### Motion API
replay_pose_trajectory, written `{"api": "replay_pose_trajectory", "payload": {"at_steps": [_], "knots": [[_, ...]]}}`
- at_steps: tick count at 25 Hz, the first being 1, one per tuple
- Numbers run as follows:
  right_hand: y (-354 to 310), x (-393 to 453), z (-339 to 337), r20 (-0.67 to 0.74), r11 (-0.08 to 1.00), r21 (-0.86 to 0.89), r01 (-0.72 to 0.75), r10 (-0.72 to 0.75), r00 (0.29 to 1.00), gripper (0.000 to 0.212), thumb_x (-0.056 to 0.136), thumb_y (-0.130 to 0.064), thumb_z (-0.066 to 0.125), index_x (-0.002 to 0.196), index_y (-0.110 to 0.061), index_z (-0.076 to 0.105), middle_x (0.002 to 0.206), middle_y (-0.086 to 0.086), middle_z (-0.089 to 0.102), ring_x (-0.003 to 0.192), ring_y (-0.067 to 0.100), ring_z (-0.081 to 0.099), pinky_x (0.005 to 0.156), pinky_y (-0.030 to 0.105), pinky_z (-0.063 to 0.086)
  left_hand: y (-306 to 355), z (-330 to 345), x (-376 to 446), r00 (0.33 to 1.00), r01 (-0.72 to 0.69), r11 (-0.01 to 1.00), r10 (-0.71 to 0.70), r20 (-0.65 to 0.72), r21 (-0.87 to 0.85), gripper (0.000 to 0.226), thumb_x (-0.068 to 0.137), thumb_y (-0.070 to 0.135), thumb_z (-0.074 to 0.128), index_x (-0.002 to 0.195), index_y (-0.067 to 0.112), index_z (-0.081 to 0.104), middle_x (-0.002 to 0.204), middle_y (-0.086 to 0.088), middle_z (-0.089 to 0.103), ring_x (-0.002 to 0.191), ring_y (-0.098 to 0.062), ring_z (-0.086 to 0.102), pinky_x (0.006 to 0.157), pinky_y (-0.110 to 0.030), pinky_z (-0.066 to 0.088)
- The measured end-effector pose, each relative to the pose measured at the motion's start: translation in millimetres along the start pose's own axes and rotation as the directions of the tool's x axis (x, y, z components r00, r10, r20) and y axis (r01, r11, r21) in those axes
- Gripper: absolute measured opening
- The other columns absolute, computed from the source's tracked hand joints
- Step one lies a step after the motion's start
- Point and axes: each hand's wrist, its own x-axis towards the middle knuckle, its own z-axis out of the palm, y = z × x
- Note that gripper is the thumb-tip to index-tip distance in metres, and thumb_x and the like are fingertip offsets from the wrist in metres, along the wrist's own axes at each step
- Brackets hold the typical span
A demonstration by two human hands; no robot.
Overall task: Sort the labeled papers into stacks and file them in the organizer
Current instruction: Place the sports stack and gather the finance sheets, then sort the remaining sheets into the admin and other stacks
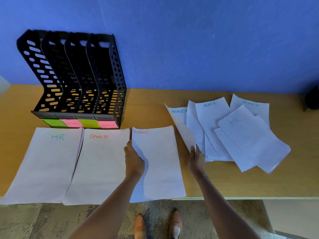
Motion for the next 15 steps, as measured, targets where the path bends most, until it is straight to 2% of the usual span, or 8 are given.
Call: {"api": "replay_pose_trajectory", "payload": {"at_steps": [2, 3, 5, 7, 10, 11, 13, 15], "knots": [[-0.2, 0.1, 0.0, -0.004, 1.0, -0.01, -0.015, 0.015, 1.0, 0.033, 0.107, -0.02, 0.033, 0.128, -0.006, 0.054, 0.097, 0.016, 0.069, 0.091, 0.033, 0.067, 0.082, 0.044, 0.057, -0.3, 2.7, 3.9, 1.0, -0.018, 1.0, 0.018, -0.012, 0.012, 0.062, 0.089, -0.011, 0.051, 0.144, 0.012, 0.033, 0.132, -0.011, 0.043, 0.123, -0.031, 0.05, 0.099, -0.05, 0.051], [0.5, 0.0, -0.1, -0.005, 1.0, -0.008, -0.008, 0.008, 1.0, 0.033, 0.108, -0.02, 0.033, 0.128, -0.006, 0.055, 0.094, 0.012, 0.067, 0.089, 0.033, 0.067, 0.081, 0.046, 0.057, 0.2, 3.7, 6.1, 1.0, -0.018, 1.0, 0.018, -0.015, 0.02, 0.061, 0.089, -0.011, 0.051, 0.143, 0.011, 0.034, 0.131, -0.01, 0.044, 0.123, -0.03, 0.05, 0.099, -0.048, 0.052], [-0.8, -1.0, -1.4, 0.002, 1.0, -0.006, 0.012, -0.012, 1.0, 0.032, 0.108, -0.02, 0.033, 0.127, -0.007, 0.055, 0.089, -0.002, 0.061, 0.084, 0.025, 0.066, 0.079, 0.041, 0.058, 2.8, 5.3, 10.3, 1.0, -0.019, 0.997, 0.02, -0.017, 0.069, 0.06, 0.089, -0.01, 0.055, 0.142, 0.009, 0.035, 0.128, -0.011, 0.044, 0.121, -0.03, 0.05, 0.096, -0.042, 0.053], [-2.1, -2.0, -1.2, -0.011, 0.999, -0.011, 0.035, -0.035, 0.999, 0.031, 0.107, -0.019, 0.033, 0.128, -0.009, 0.054, 0.09, -0.008, 0.059, 0.083, 0.022, 0.066, 0.078, 0.035, 0.059, 4.8, 4.7, 11.9, 0.997, -0.064, 0.972, 0.073, -0.031, 0.227, 0.064, 0.084, -0.005, 0.064, 0.141, 0.007, 0.037, 0.126, -0.012, 0.045, 0.117, -0.031, 0.049, 0.09, -0.04, 0.05], [-2.9, -2.3, -1.8, -0.074, 0.998, -0.03, 0.051, -0.053, 0.996, 0.034, 0.106, -0.01, 0.035, 0.136, -0.009, 0.051, 0.102, 0.007, 0.07, 0.084, 0.023, 0.068, 0.073, 0.021, 0.057, 6.9, 5.5, 12.4, 0.985, -0.147, 0.897, 0.171, -0.02, 0.418, 0.067, 0.077, 0.002, 0.073, 0.137, 0.008, 0.043, 0.127, -0.014, 0.046, 0.116, -0.034, 0.047, 0.089, -0.043, 0.046], [-4.8, -3.4, -3.9, -0.091, 0.998, -0.028, 0.05, -0.052, 0.995, 0.038, 0.104, -0.005, 0.036, 0.14, -0.011, 0.047, 0.112, 0.012, 0.07, 0.087, 0.022, 0.069, 0.075, 0.023, 0.058, 7.9, 7.0, 12.4, 0.983, -0.165, 0.9, 0.185, -0.01, 0.403, 0.064, 0.077, 0.004, 0.073, 0.135, 0.009, 0.045, 0.128, -0.013, 0.047, 0.118, -0.034, 0.047, 0.091, -0.044, 0.046], [-11.1, -6.7, -6.8, -0.073, 0.996, -0.024, 0.083, -0.084, 0.994, 0.055, 0.098, 0.006, 0.034, 0.147, -0.019, 0.038, 0.136, 0.009, 0.06, 0.106, 0.026, 0.066, 0.092, 0.04, 0.057, 13.6, 11.4, 12.8, 0.974, -0.218, 0.931, 0.226, 0.008, 0.291, 0.056, 0.079, 0.008, 0.073, 0.13, 0.009, 0.05, 0.129, -0.012, 0.049, 0.121, -0.031, 0.047, 0.096, -0.043, 0.045], [-19.3, -11.5, -10.0, -0.063, 0.973, -0.063, 0.223, -0.226, 0.972, 0.077, 0.088, 0.015, 0.03, 0.152, -0.027, 0.03, 0.149, 0.002, 0.048, 0.128, 0.034, 0.053, 0.11, 0.046, 0.042, 26.7, 17.9, 12.5, 0.953, -0.302, 0.95, 0.303, 0.002, 0.079, 0.04, 0.081, 0.011, 0.075, 0.117, 0.011, 0.059, 0.119, -0.003, 0.055, 0.117, -0.027, 0.052, 0.097, -0.037, 0.047]]}}
